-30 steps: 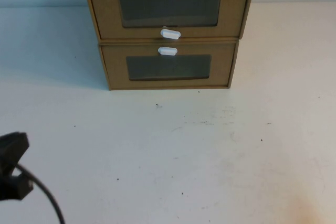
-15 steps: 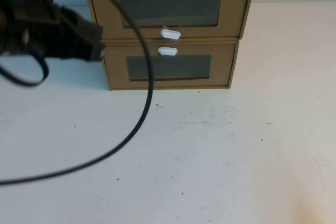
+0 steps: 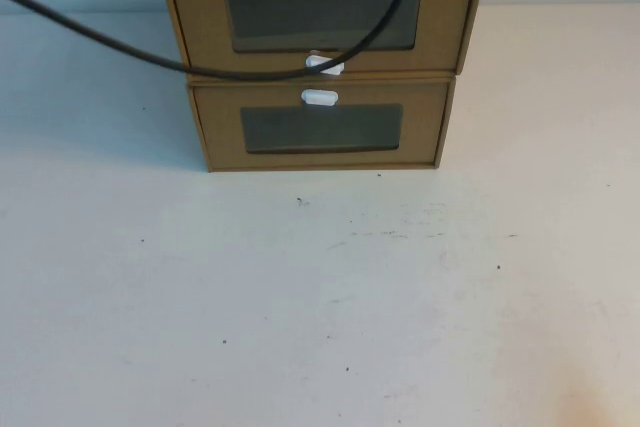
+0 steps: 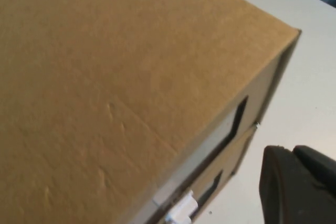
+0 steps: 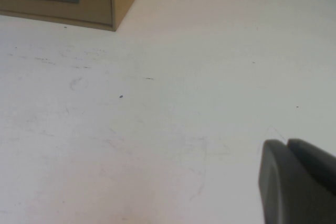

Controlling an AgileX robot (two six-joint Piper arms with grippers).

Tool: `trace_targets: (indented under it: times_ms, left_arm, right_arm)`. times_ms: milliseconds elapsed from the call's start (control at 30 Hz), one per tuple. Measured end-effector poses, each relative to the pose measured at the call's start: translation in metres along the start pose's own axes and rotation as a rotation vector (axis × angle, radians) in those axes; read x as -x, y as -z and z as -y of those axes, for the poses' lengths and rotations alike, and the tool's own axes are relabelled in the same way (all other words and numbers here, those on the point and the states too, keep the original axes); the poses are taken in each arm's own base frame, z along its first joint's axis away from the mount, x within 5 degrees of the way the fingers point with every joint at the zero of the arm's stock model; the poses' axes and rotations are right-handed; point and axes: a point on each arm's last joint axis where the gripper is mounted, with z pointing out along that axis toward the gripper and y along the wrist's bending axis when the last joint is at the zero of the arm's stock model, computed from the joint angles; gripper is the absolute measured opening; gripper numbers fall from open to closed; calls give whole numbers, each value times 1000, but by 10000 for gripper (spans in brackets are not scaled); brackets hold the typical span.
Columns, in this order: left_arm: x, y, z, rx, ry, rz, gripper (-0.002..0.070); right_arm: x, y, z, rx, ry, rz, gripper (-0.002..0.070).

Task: Open the shoe box
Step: 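Pull the top drawer of the cardboard box fully open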

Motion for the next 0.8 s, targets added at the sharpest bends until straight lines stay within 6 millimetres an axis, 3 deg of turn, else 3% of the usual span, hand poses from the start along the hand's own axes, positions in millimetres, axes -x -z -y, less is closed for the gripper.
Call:
trace_targets:
  times_ms: [233, 400, 667, 800]
  left_arm:
    - [12, -47, -20, 15, -19, 41, -4]
    - [4, -79, -47, 56, 15, 63, -4]
    - [-18, -91, -102, 37, 233, 137, -4]
    - [-24, -93, -114, 38, 255, 146, -4]
  right_arm:
    - [0, 0, 0, 0, 0, 0, -14]
    - [0, 0, 0, 0, 0, 0, -14]
    - [0, 0, 0, 0, 0, 0, -14]
    - [0, 0, 0, 0, 0, 0, -13]
